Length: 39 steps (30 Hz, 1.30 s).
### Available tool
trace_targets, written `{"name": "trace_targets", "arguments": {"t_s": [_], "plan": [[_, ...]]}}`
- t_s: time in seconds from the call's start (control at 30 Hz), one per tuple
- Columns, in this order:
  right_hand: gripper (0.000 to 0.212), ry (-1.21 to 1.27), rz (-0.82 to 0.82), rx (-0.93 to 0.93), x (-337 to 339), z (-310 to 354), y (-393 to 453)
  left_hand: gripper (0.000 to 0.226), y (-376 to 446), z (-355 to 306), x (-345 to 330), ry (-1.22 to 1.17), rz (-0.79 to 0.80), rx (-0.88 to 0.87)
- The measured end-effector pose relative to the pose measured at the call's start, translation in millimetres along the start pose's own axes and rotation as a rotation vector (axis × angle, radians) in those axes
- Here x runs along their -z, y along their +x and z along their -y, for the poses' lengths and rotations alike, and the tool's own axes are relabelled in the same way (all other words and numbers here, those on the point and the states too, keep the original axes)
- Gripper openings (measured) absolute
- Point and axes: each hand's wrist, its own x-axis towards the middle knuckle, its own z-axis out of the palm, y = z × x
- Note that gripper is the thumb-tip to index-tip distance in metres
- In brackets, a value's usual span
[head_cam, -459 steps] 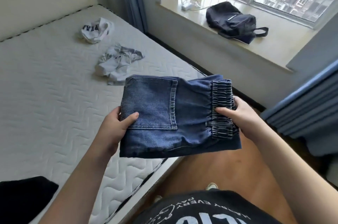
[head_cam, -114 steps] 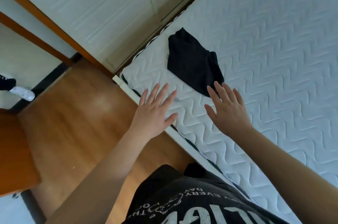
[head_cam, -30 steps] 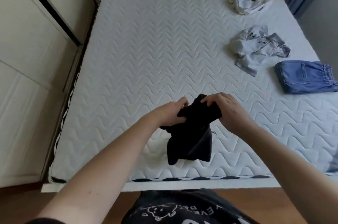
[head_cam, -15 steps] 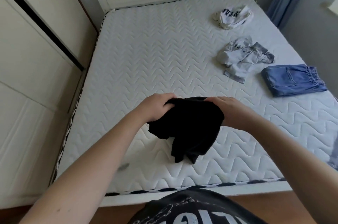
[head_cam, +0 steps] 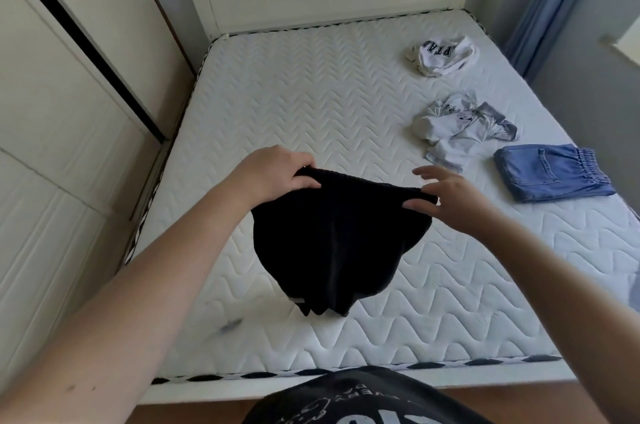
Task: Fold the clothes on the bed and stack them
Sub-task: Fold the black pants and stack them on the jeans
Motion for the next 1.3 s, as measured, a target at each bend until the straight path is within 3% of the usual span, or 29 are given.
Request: {"name": "trace_targets", "arguments": {"t_s": [0.1,0.23,0.33,0.47,0.67,1.03,1.3], "plan": [[0.059,-0.033,-0.048,-0.020,12.1,12.7,4.4,0.042,1.5,12.1,7.0,0.033,-0.044,-0.052],[0.043,-0.092,-0.102,-0.031,38.0,26.4,10.0,0.057,3.8,28.5,17.3,0.098,0.078,-0.067],[0.034,-0.122,-0.146,0.008,63.3,42.1,12.1,0.042,6.4,43.2,22.0,0.064,0.143,-0.073],[0.024,-0.180,-0.234,0.016,83.4,60.8,12.5,0.023,11.7,51.5,32.1,0.111,0.099,-0.090],[0.022,-0.273,-0.319,0.026,101.2,63.4,5.2,0.020,21.8,55.7,42.5,0.095,0.047,-0.102],[0.027,-0.357,-0.302,-0.063,109.3,48.0,-4.2,0.022,46.5,49.3,52.0,0.141,-0.287,-0.210],[0.044,-0.413,-0.471,-0.172,117.3,18.9,-14.0,0.021,61.8,12.3,46.7,-0.053,-0.239,-0.260]]}}
